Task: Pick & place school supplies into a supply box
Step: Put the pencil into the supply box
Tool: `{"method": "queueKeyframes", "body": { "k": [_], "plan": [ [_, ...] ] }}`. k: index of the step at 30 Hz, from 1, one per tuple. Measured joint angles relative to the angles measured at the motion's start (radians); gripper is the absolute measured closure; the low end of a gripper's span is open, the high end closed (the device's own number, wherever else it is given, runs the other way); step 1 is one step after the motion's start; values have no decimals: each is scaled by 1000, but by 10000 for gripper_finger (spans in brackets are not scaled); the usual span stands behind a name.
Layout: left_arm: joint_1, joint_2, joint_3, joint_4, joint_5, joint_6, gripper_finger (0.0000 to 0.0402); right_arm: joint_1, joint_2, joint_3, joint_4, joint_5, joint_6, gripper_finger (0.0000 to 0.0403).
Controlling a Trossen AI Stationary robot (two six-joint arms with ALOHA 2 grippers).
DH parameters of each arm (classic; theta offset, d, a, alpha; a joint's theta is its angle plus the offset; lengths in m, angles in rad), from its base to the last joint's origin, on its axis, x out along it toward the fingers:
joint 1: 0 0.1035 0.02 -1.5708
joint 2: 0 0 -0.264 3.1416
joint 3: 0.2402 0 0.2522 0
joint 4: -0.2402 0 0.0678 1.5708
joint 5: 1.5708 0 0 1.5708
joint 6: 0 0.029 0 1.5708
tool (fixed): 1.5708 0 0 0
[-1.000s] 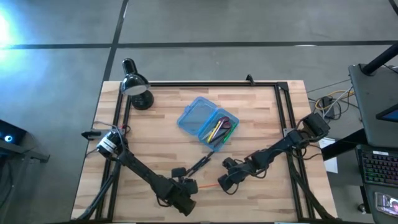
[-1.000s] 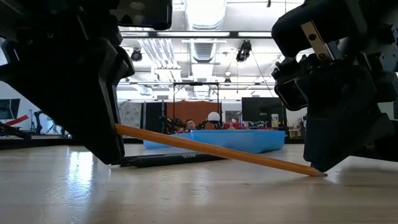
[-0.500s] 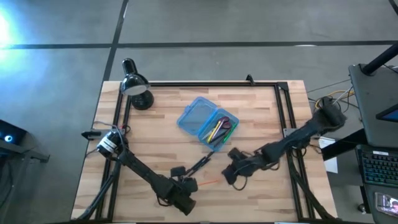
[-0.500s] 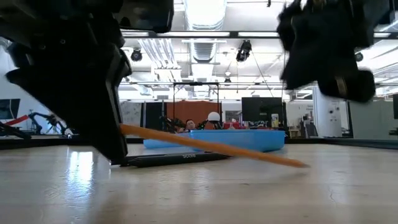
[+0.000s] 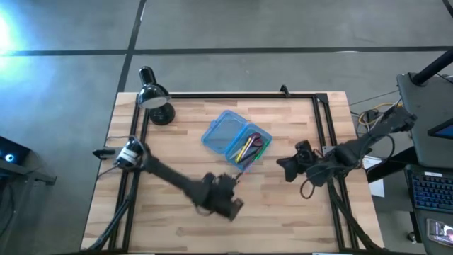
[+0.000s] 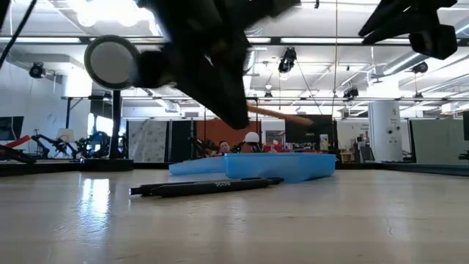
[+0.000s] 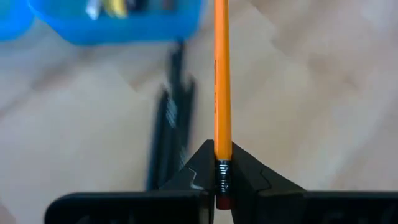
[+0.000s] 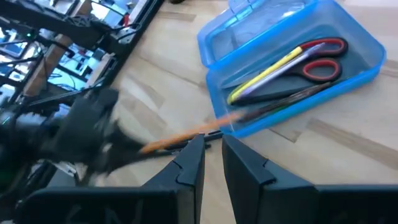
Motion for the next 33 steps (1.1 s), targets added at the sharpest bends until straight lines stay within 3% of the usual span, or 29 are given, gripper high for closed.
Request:
{"method": "queueKeyframes", "body": {
  "k": [4,14,23,33],
  "plan": [
    [131,0,1,0,58,11,396,0,-18,0,-12,0,-4,353],
    [369,0,1,39,213,253,396,0,-1,0,-36,-2,-35,353],
    [401,0,1,46,324,373,396,-1,-14,-1,-148,-5,-46,353],
    [429,0,-13,111,339,389,387,-11,-17,-2,-216,-8,-54,353]
  ]
}}
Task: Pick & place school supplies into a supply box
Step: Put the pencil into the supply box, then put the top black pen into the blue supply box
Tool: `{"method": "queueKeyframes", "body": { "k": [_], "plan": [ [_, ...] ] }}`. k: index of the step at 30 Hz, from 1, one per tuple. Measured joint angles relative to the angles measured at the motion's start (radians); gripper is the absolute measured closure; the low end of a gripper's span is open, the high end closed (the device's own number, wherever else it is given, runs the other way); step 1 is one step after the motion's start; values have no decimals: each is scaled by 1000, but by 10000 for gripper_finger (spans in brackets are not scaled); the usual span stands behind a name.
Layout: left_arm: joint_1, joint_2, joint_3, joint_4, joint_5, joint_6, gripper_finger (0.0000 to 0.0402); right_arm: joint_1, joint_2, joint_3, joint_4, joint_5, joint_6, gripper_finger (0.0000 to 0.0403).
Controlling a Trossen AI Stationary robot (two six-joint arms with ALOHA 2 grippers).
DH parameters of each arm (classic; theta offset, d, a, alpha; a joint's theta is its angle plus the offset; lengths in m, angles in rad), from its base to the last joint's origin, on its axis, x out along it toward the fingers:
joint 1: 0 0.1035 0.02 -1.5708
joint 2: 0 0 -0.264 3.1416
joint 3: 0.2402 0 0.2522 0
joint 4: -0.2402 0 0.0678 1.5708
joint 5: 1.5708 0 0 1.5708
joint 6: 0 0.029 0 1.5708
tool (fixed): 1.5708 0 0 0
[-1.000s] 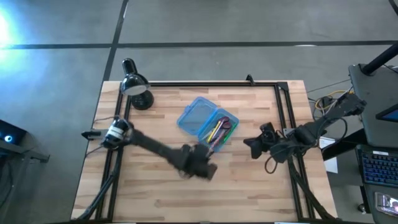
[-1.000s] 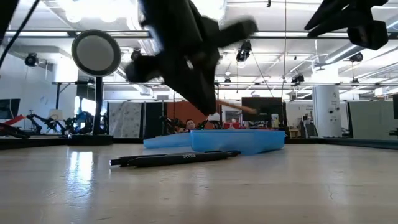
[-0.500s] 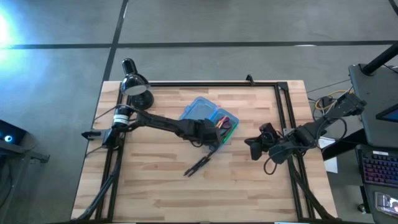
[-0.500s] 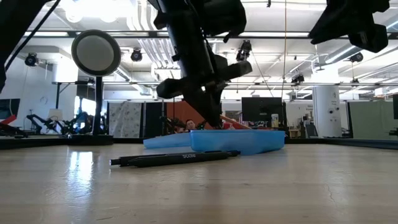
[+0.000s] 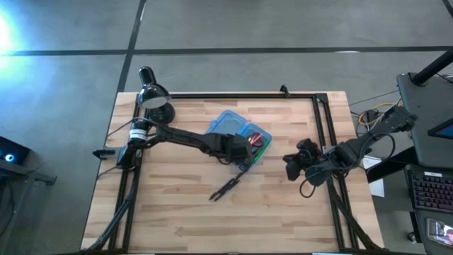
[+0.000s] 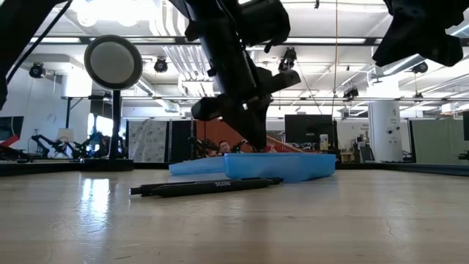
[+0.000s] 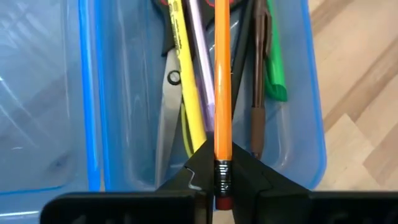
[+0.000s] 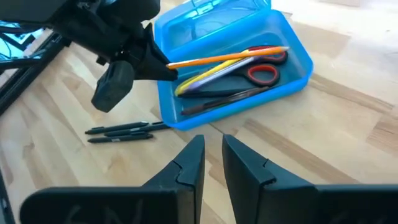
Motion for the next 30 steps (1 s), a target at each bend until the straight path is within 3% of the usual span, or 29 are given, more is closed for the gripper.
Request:
{"method": "queueKeyframes", "body": {
  "k": [9,19,24,30],
  "plan": [
    [-6,1,-12,29,1,-6,374,-39,-14,-1,-8,-11,-77,353],
    [-56,1,74,-182,-37,-29,294,-136,-59,-1,-6,-74,-222,324],
    [-148,-33,107,-291,-36,59,290,-208,-65,-16,-5,-192,-311,303],
    [-269,-43,41,-247,1,136,290,-246,-36,-57,47,-264,-424,300]
  ]
}}
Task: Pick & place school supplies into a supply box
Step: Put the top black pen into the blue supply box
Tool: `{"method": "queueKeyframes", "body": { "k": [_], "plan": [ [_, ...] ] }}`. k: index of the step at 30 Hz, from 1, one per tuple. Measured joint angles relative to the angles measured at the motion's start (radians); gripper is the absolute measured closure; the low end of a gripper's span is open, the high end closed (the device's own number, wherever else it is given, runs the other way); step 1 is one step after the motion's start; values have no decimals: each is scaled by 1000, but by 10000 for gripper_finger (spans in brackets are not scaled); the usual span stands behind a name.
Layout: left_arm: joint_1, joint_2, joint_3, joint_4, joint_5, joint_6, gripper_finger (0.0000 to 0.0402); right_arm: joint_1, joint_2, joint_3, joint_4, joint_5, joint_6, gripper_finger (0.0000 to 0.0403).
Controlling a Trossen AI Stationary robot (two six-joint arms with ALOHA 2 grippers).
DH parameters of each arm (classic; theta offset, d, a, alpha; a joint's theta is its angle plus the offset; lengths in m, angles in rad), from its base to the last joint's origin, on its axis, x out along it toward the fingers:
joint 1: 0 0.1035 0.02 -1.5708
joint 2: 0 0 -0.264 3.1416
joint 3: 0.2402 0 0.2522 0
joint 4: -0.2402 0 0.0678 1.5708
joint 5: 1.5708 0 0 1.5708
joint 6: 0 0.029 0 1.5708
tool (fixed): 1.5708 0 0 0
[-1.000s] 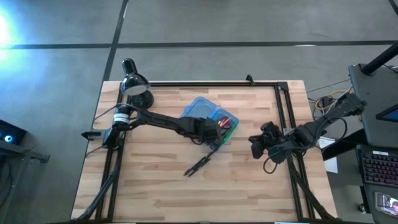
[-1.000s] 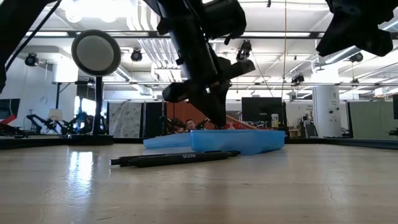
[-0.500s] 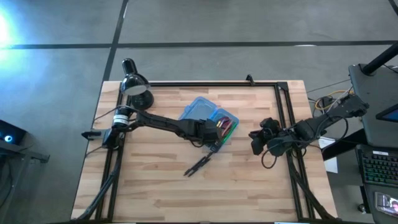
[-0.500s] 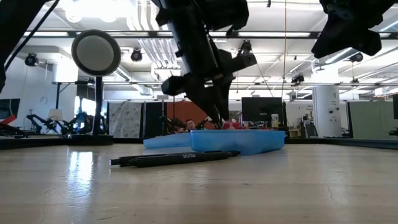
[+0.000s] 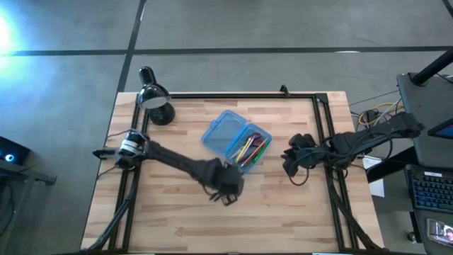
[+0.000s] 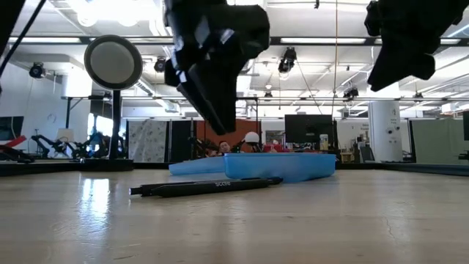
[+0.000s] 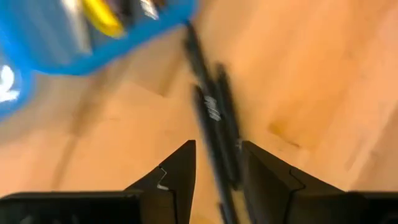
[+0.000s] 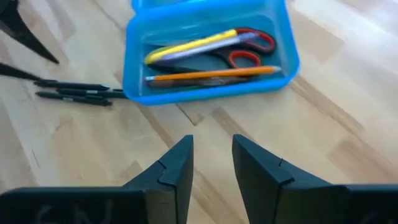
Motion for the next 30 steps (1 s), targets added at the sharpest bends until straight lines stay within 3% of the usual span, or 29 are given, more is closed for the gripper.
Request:
{"method": "queueKeyframes", "body": {
  "k": [4,10,17,30],
  "plan": [
    [-62,0,-55,74,-14,-35,290,0,21,-27,94,2,-71,307],
    [-121,-3,-123,77,-65,-206,290,0,63,-37,132,1,-82,315],
    [-138,-7,-163,112,-108,-220,290,1,130,-38,137,-20,-90,314],
    [-146,-19,-223,153,-91,-265,290,1,261,-42,255,-21,-100,329]
  ]
}}
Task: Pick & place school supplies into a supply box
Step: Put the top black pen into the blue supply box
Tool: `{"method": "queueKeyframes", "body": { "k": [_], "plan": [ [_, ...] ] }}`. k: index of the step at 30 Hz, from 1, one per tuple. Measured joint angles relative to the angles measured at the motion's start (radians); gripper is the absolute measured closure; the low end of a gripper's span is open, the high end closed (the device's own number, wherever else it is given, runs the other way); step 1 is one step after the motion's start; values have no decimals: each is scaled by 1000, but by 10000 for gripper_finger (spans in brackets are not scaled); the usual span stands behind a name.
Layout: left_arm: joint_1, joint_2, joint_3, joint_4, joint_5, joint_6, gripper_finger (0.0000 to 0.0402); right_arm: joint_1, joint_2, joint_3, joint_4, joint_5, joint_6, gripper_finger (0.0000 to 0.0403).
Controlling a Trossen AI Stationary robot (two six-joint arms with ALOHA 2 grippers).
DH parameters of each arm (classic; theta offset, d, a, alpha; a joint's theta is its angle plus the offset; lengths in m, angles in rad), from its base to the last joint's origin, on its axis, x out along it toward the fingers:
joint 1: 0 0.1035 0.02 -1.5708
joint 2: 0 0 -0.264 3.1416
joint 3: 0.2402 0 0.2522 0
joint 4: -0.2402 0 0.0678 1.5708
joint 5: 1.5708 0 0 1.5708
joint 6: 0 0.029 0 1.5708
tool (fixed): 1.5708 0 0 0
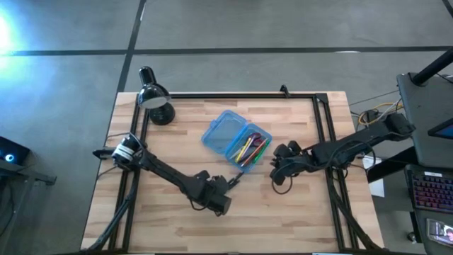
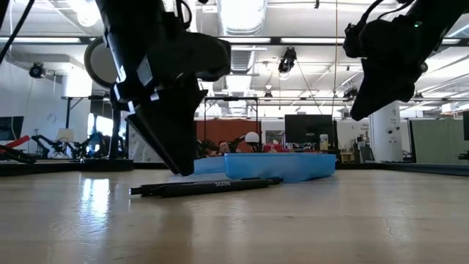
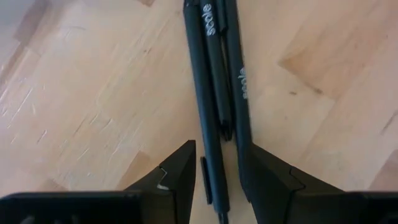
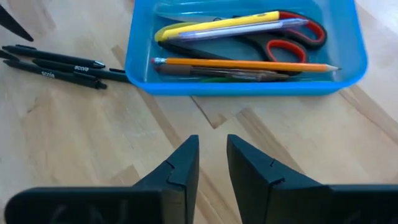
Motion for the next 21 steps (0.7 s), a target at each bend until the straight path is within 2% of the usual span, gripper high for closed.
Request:
{"method": "queueKeyframes", "body": {
  "k": [11,21],
  "plan": [
    [6,-7,-77,112,24,-33,290,-1,70,0,108,-39,-31,330],
    [36,-8,-136,163,47,-23,304,-16,71,0,110,-61,-49,330]
  ]
}}
